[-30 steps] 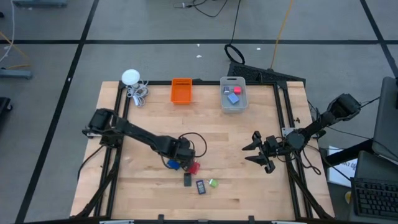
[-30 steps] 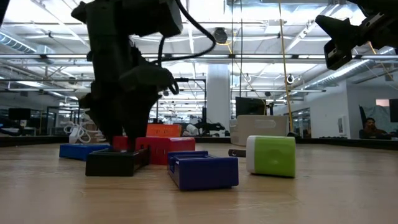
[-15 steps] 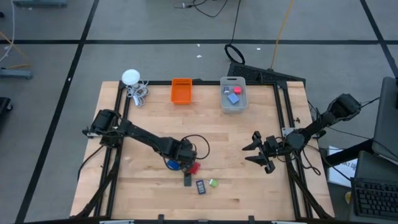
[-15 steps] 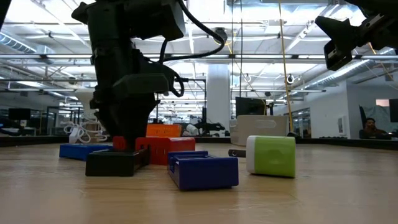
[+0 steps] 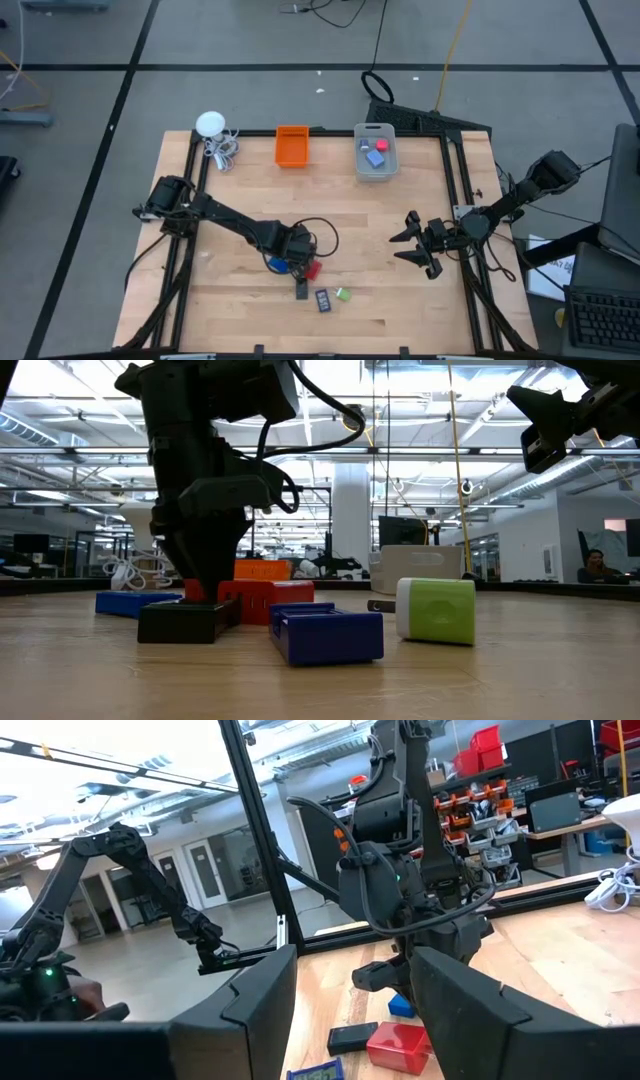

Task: Pick & Place Office items
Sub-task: Put the top red charger adapter into the gray bin

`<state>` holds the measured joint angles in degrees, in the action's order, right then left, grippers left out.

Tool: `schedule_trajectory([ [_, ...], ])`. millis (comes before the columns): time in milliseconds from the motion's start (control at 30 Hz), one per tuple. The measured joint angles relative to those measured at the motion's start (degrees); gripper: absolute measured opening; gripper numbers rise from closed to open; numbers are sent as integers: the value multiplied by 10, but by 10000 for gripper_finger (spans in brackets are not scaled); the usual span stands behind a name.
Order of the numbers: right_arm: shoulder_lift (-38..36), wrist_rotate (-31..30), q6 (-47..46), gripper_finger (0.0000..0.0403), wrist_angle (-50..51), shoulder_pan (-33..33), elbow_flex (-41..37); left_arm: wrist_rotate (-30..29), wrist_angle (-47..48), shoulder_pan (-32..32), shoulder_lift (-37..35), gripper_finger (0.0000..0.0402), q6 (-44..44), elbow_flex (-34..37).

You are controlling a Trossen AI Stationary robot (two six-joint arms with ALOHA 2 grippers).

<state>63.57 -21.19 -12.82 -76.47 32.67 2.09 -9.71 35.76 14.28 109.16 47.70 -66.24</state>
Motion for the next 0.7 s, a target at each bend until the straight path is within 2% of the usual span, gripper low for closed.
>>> schedule_trajectory([
  [200,0,0,0,187,0,0,0,-3,-3,0,-5,212,-14,1],
  [300,0,0,0,187,0,0,0,-43,5,4,-25,212,-16,4],
  [500,0,0,0,187,0,0,0,-112,-18,32,-131,212,-48,2],
  [700,0,0,0,187,0,0,0,-161,-124,79,-208,212,-148,2],
])
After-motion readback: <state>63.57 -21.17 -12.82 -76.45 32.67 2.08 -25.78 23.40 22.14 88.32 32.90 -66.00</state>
